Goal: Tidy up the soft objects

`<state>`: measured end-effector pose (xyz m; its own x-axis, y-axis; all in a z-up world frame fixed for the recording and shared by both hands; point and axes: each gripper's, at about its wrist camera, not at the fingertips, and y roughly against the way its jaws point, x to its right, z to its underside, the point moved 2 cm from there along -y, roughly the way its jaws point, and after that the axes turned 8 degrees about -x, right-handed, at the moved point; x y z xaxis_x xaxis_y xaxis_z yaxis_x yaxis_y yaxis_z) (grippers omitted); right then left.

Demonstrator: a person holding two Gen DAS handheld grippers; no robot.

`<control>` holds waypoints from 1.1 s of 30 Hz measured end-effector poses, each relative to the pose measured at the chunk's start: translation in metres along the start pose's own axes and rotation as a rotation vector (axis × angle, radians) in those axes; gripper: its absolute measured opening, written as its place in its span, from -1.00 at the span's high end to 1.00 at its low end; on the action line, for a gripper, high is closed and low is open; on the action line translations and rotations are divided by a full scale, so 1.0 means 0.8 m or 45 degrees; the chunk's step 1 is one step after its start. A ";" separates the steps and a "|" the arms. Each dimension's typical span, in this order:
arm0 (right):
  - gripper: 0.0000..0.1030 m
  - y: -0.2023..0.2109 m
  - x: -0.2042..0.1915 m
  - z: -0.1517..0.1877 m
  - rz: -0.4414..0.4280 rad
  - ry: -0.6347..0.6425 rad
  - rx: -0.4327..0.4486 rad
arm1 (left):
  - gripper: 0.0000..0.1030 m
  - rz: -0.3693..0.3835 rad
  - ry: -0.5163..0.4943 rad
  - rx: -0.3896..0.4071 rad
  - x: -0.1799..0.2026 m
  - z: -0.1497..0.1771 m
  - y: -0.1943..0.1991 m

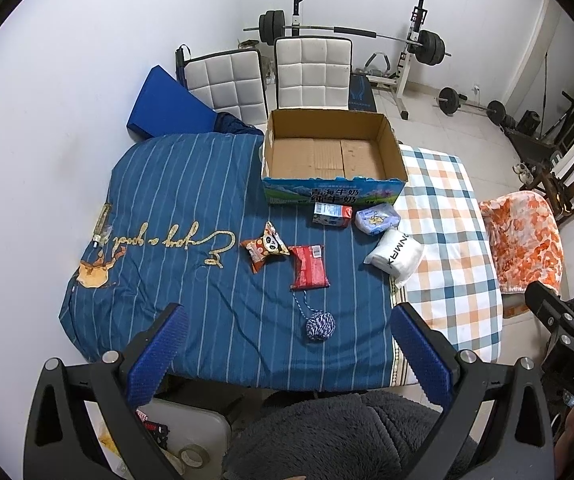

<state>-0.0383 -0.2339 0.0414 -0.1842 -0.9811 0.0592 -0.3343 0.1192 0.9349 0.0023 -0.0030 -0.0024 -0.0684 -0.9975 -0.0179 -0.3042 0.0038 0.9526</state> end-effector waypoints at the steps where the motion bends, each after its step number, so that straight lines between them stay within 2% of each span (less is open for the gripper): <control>1: -1.00 0.002 0.000 0.001 0.002 0.001 0.004 | -1.00 0.002 0.001 0.004 0.000 0.001 0.001; 15: -1.00 0.021 0.003 -0.008 0.016 -0.003 0.049 | -1.00 0.004 0.001 0.056 0.002 0.006 0.015; 33: -1.00 0.031 0.009 -0.005 0.020 -0.008 0.074 | -1.00 0.015 -0.005 0.063 0.008 0.001 0.021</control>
<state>-0.0444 -0.2389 0.0667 -0.1952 -0.9782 0.0714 -0.3841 0.1432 0.9121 -0.0037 -0.0092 0.0136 -0.0760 -0.9971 -0.0079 -0.3500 0.0192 0.9366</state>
